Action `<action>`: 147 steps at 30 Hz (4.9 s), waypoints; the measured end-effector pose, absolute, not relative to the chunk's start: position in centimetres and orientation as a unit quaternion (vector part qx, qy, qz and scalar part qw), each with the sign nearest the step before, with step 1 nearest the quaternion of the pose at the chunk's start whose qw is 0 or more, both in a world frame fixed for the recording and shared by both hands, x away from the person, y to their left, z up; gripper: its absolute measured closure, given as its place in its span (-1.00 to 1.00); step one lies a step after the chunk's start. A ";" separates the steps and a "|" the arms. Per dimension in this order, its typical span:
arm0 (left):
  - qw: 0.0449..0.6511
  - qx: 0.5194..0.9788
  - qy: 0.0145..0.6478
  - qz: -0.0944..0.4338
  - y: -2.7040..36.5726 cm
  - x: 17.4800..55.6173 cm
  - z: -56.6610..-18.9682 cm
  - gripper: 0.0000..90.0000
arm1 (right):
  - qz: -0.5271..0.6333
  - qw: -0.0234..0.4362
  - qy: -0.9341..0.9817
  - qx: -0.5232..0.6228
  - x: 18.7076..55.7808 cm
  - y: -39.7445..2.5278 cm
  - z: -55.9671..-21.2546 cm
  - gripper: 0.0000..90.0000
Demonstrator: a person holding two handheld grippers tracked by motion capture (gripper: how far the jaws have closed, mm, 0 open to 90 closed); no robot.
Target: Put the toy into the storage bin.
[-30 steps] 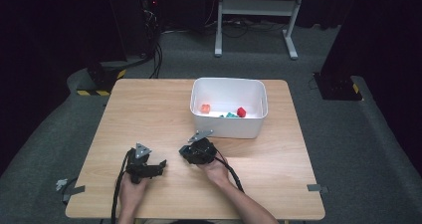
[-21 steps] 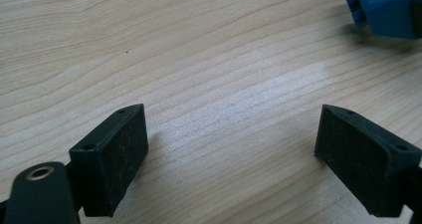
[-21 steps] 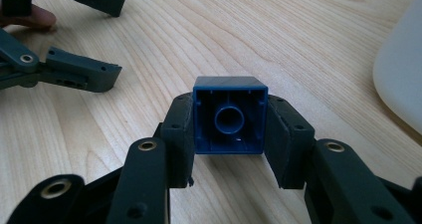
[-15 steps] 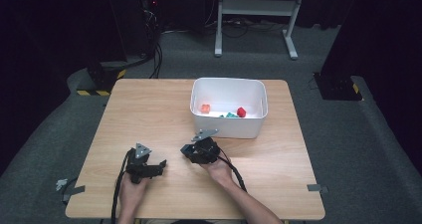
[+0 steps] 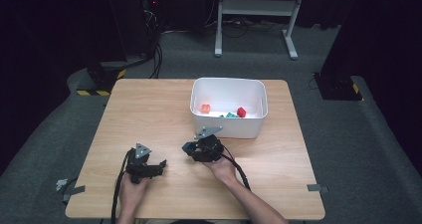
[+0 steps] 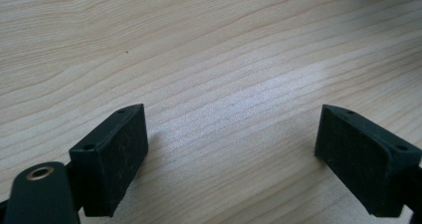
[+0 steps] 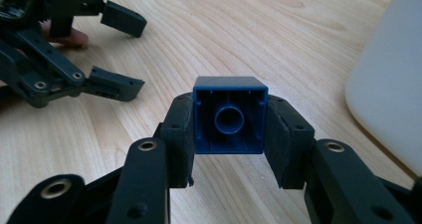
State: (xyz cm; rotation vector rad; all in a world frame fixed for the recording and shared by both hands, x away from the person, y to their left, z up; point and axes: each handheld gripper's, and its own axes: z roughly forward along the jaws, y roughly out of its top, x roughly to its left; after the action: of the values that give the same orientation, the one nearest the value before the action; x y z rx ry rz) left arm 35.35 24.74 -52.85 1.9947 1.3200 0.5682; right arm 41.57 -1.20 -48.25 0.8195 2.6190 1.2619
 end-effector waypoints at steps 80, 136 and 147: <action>0.335 0.764 0.506 0.218 24.7 35.3 -52.8 -0.71 | 0.463 0.098 0.836 0.279 41.3 -8.6 -41.1 0.31; 0.335 0.765 0.506 0.218 24.7 35.4 -52.8 -0.71 | 0.482 0.121 0.815 0.298 42.7 -11.5 -37.6 0.31; 0.335 0.765 0.506 0.218 24.7 35.4 -52.8 -0.71 | 0.488 0.127 0.804 0.316 43.7 -12.4 -37.4 0.31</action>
State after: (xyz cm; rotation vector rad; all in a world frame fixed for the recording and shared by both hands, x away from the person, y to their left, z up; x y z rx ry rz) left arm 35.35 24.73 -52.84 1.9948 1.3201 0.5685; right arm 43.70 -12.40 -37.44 0.9183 2.3386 1.4205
